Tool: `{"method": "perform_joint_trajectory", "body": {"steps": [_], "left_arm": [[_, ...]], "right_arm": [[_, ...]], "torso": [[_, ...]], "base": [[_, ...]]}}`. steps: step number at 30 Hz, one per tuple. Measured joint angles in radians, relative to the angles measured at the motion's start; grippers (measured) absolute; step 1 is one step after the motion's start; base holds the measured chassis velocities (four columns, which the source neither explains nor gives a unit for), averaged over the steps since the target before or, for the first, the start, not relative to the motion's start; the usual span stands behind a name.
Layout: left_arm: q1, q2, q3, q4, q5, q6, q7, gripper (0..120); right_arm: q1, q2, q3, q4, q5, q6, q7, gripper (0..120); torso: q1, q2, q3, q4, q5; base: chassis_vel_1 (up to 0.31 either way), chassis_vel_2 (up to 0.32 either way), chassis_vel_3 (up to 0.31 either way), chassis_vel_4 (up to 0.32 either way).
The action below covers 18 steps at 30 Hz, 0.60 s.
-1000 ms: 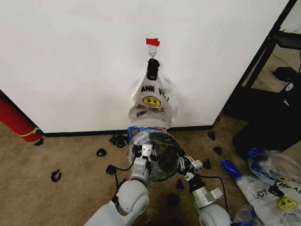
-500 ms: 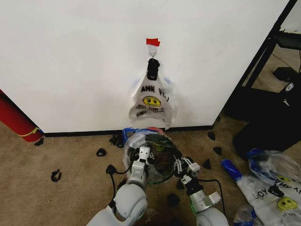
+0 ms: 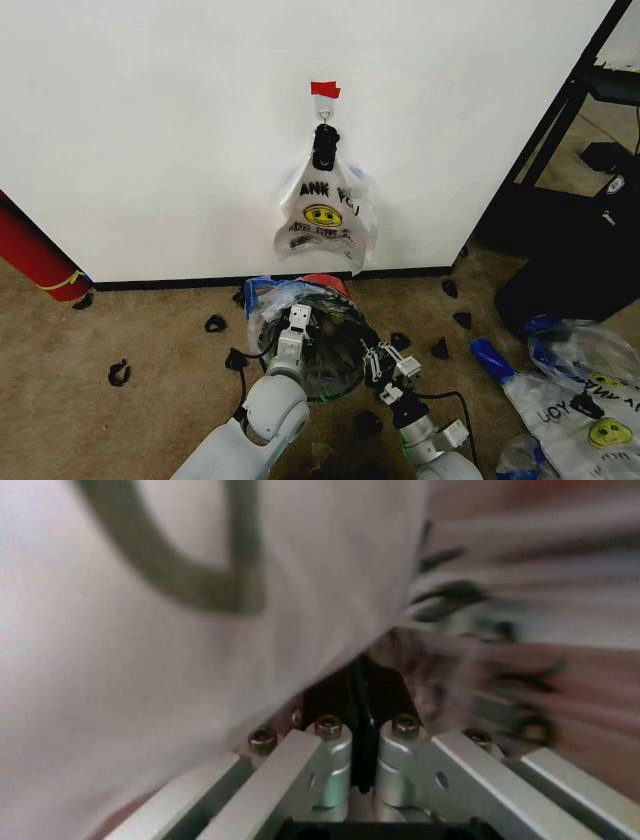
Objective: Pick up the garbage bag from the wall and place it over the trash bin.
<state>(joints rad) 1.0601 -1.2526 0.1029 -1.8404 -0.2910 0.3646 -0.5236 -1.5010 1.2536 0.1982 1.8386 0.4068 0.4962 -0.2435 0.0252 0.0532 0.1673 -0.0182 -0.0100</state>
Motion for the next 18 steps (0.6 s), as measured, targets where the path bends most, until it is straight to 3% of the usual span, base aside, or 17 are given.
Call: {"method": "perform_joint_trajectory", "body": {"steps": [15,18], "left_arm": [[-0.078,-0.009,0.007,0.118,-0.017,0.011,0.02,0],[-0.098,-0.006,0.009,0.13,-0.068,0.03,0.027,0]], "right_arm": [[-0.008,-0.01,0.006,-0.003,0.04,0.022,-0.093,1],[-0.006,-0.013,0.015,-0.008,0.047,0.029,-0.13,1]], "torso": [[0.0,0.0,0.0,0.0001,0.0],[0.0,0.0,0.0,0.0001,0.0]], "base": [[0.0,0.0,0.0,0.0],[0.0,0.0,0.0,0.0]]}}
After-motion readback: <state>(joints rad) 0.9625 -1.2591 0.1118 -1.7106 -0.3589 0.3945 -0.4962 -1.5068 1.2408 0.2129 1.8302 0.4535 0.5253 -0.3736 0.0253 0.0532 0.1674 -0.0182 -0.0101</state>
